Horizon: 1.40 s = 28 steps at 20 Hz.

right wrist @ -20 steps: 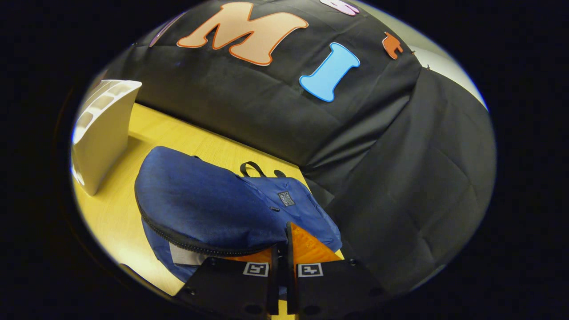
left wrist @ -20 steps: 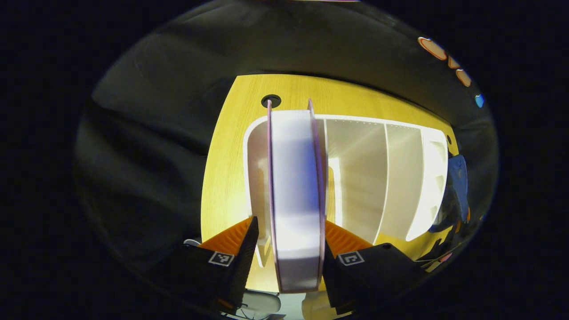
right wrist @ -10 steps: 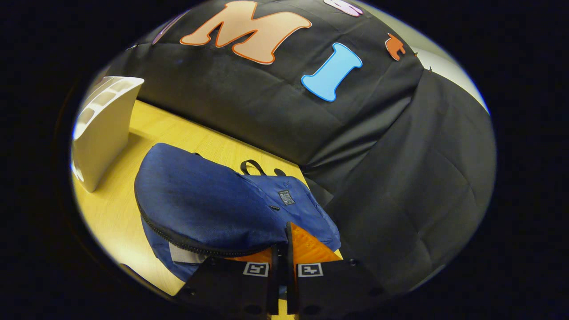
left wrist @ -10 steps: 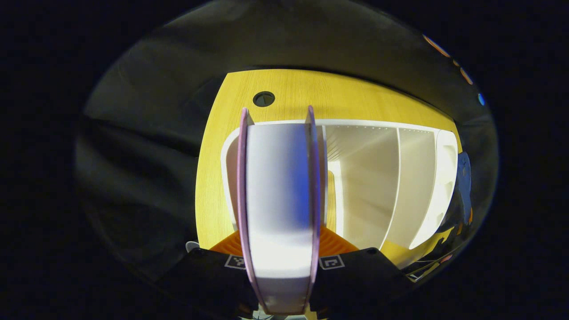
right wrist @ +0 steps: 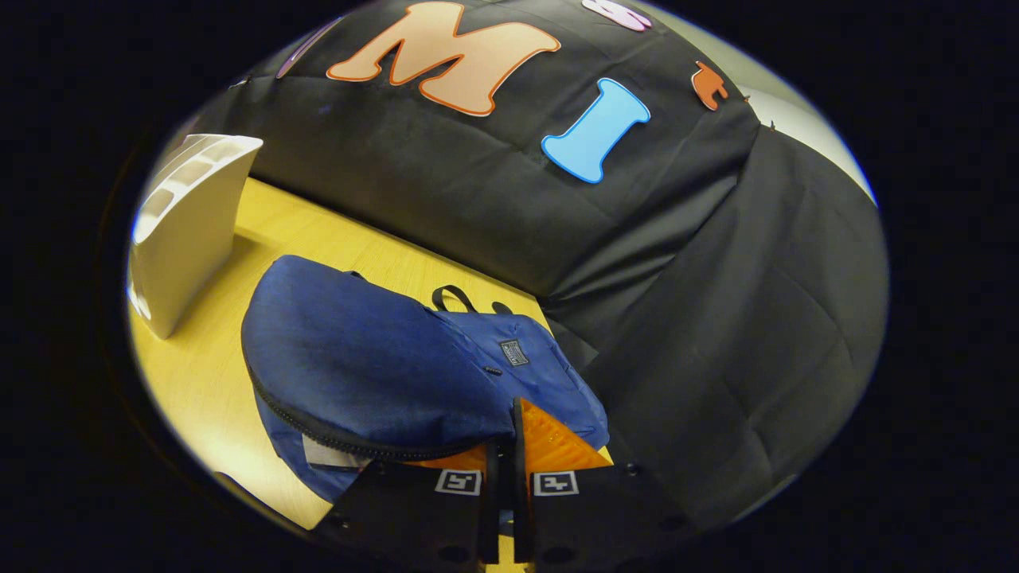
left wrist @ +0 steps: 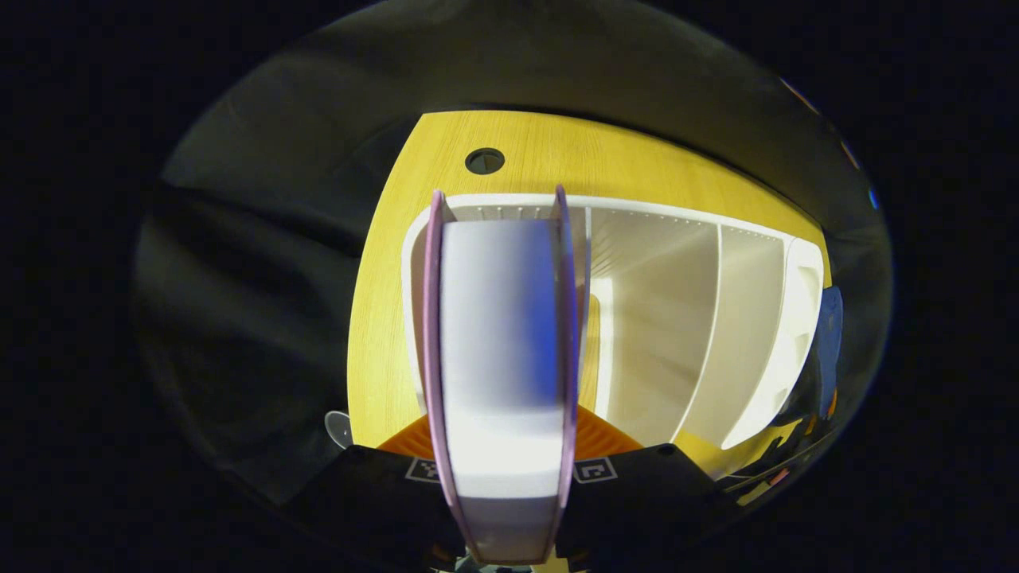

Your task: Open the schoolbag, grab two books from the bookshelf and put them into the schoolbag.

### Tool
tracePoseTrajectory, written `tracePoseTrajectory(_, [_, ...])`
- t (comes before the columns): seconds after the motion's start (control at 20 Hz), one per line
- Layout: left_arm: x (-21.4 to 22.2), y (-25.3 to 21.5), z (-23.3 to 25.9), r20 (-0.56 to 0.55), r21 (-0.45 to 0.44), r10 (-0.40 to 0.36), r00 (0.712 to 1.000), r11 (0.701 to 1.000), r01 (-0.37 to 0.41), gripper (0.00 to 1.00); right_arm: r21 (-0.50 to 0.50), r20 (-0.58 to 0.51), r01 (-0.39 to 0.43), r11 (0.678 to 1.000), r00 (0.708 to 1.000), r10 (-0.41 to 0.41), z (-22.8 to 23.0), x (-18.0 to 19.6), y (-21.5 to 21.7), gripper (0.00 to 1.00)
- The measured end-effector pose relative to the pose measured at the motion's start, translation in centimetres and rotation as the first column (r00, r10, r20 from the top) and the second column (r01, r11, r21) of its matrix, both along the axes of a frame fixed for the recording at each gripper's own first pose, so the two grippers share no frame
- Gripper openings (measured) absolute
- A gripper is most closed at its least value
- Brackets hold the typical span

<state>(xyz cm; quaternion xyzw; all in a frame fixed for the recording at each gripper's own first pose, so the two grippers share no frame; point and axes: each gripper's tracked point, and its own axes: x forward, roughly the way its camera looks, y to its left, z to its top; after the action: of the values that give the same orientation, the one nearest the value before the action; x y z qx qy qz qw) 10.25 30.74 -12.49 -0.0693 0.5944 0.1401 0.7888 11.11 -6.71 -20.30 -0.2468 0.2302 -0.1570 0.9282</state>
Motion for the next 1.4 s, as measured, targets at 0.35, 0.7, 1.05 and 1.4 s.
tracePoseTrajectory(0.35, [-5.2,-1.7,4.0,-0.025,-0.027,0.044,0.999,0.999,-0.045,0.41,0.024,0.011,-0.02,1.0,1.0,0.02,0.0,0.0,-0.2,0.07])
tracePoseTrajectory(0.7, [-9.2,-4.4,10.0,0.043,-0.065,0.115,0.992,0.992,-0.112,0.41,0.034,0.015,-0.078,0.996,0.997,0.078,-0.1,0.1,-0.2,0.07])
tracePoseTrajectory(1.05, [-13.0,-7.8,15.0,0.091,-0.028,0.115,0.989,0.993,-0.113,0.4,0.067,0.03,-0.114,0.991,0.993,0.112,-0.2,0.0,-0.6,0.07])
tracePoseTrajectory(1.4, [-12.8,-16.0,16.2,0.136,-0.138,0.073,0.988,0.989,-0.054,0.4,0.101,0.032,-0.139,0.985,0.99,0.136,0.3,-0.2,-1.3,0.12])
